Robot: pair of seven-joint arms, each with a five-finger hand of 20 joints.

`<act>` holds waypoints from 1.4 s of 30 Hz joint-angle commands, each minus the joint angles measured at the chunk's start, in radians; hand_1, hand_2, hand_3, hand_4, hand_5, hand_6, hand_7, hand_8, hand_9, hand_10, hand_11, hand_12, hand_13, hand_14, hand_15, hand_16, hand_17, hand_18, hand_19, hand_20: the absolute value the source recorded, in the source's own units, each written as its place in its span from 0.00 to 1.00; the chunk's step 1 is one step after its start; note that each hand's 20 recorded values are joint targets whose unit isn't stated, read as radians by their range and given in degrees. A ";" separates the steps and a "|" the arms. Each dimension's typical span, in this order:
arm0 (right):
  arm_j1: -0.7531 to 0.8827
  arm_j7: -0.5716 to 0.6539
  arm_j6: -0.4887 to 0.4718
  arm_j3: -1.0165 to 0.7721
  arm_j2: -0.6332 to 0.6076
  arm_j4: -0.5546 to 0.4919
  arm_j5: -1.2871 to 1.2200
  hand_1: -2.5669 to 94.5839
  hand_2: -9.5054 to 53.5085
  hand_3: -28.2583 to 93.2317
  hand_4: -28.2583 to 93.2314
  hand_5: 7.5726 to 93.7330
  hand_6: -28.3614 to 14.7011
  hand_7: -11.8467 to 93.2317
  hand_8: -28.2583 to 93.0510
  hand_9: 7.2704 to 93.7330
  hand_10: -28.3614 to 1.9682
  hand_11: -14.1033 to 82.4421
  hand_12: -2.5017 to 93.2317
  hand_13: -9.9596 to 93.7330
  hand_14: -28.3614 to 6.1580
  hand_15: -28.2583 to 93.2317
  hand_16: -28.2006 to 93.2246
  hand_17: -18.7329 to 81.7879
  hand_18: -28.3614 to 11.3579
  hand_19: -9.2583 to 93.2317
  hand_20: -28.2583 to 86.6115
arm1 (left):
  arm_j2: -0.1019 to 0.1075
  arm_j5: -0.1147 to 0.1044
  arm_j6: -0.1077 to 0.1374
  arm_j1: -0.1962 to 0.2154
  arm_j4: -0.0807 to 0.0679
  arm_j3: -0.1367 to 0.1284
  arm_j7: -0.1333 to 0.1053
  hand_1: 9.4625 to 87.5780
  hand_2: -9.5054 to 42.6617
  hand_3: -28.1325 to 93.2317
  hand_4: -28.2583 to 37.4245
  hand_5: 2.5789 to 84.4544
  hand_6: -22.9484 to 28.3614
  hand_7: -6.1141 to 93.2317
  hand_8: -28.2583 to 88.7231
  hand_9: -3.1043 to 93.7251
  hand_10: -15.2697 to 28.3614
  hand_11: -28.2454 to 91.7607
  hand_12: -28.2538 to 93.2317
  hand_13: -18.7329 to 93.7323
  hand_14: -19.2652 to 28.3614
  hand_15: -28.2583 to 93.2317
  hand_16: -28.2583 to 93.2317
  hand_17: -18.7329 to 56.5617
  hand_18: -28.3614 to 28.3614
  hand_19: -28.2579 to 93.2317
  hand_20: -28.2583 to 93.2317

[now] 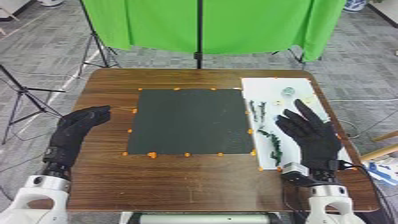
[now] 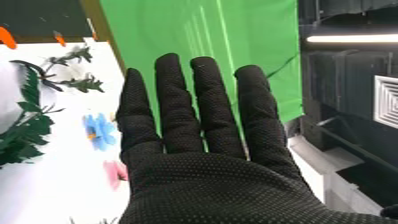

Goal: Arrange flowers

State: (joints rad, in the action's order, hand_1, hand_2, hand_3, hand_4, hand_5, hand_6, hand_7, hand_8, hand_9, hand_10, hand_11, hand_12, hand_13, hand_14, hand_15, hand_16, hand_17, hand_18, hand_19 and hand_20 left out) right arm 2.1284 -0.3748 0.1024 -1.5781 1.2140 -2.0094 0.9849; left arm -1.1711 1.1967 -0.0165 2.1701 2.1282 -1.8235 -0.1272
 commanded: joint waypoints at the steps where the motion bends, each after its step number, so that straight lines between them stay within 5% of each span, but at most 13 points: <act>1: 0.011 -0.016 0.003 0.003 0.000 -0.013 0.002 0.04 0.00 0.83 0.00 0.37 0.62 0.22 0.17 0.43 0.45 0.20 0.21 0.47 0.36 0.33 0.45 0.33 0.23 0.31 0.52 | -0.004 0.001 -0.006 0.007 -0.005 -0.004 0.003 0.27 0.20 0.75 0.09 0.60 0.56 0.24 0.20 0.51 0.68 0.40 0.33 0.48 0.80 0.40 0.23 0.34 0.72 0.31 0.37; 12: 0.012 -0.013 0.009 0.007 0.001 -0.012 0.006 0.04 0.00 0.84 0.00 0.36 0.62 0.22 0.17 0.43 0.45 0.20 0.22 0.47 0.35 0.33 0.46 0.32 0.22 0.38 0.56 | -0.007 -0.002 -0.002 0.014 -0.003 -0.011 0.003 0.27 0.20 0.75 0.09 0.60 0.56 0.24 0.20 0.51 0.68 0.40 0.33 0.48 0.80 0.40 0.23 0.34 0.72 0.31 0.37; 15: 0.012 0.006 0.079 0.016 -0.011 -0.028 0.044 0.04 0.00 0.84 0.00 0.37 0.61 0.22 0.17 0.44 0.45 0.21 0.22 0.48 0.35 0.33 0.46 0.32 0.21 0.42 0.59 | -0.009 0.001 -0.002 0.017 0.000 -0.011 0.001 0.27 0.20 0.74 0.10 0.60 0.56 0.24 0.20 0.51 0.68 0.40 0.33 0.48 0.80 0.40 0.23 0.34 0.72 0.31 0.37; 21: -0.011 0.198 0.371 0.046 -0.074 -0.091 0.445 0.15 0.00 0.81 0.00 0.53 0.54 0.28 0.17 0.59 0.40 0.42 0.29 0.64 0.37 0.65 0.45 0.42 0.17 0.71 0.75 | -0.008 0.010 -0.007 0.014 0.002 -0.011 0.010 0.27 0.20 0.75 0.10 0.61 0.56 0.24 0.20 0.52 0.68 0.40 0.33 0.48 0.80 0.40 0.23 0.34 0.72 0.31 0.37; 24: -0.014 0.348 0.433 0.051 -0.117 -0.120 0.681 0.20 0.00 0.79 0.00 0.62 0.55 0.31 0.17 0.67 0.39 0.48 0.31 0.69 0.39 0.72 0.47 0.47 0.14 0.80 0.78 | -0.006 0.022 -0.012 0.007 0.004 -0.009 0.016 0.27 0.20 0.74 0.10 0.61 0.56 0.24 0.20 0.52 0.68 0.40 0.33 0.48 0.80 0.40 0.23 0.34 0.72 0.31 0.37; 31: 0.032 0.742 0.292 0.048 -0.227 -0.214 1.223 0.26 0.00 0.74 0.00 0.69 0.52 0.30 0.17 0.72 0.39 0.50 0.34 0.73 0.42 0.78 0.48 0.52 0.12 0.88 0.79 | 0.004 0.054 -0.021 0.009 0.012 -0.018 0.035 0.28 0.19 0.74 0.10 0.61 0.56 0.24 0.20 0.52 0.68 0.40 0.33 0.49 0.80 0.40 0.23 0.34 0.72 0.31 0.37; 36: 0.056 0.879 0.182 0.056 -0.287 -0.238 1.410 0.33 0.00 0.54 0.00 0.72 0.49 0.26 0.19 0.76 0.41 0.47 0.32 0.76 0.44 0.79 0.49 0.56 0.10 0.92 0.78 | 0.007 0.053 -0.015 0.018 0.019 -0.024 0.044 0.28 0.19 0.74 0.10 0.60 0.56 0.24 0.20 0.52 0.68 0.40 0.33 0.49 0.80 0.40 0.23 0.34 0.72 0.31 0.37; 42: 0.078 0.971 0.097 0.063 -0.343 -0.252 1.468 0.28 0.00 0.64 0.00 0.73 0.49 0.26 0.19 0.78 0.42 0.45 0.31 0.78 0.47 0.79 0.50 0.58 0.10 0.95 0.77 | 0.014 0.062 -0.027 0.019 0.021 -0.025 0.054 0.28 0.19 0.74 0.10 0.60 0.56 0.24 0.20 0.52 0.68 0.40 0.33 0.49 0.80 0.40 0.23 0.34 0.72 0.31 0.37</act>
State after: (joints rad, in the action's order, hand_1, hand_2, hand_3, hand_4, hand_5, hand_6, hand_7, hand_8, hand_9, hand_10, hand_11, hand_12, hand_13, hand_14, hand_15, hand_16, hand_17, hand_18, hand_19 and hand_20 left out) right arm 2.1688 0.5423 0.2319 -1.5179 0.9227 -2.2532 2.1304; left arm -1.1625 1.2444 -0.0247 2.1753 2.1436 -1.8429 -0.0947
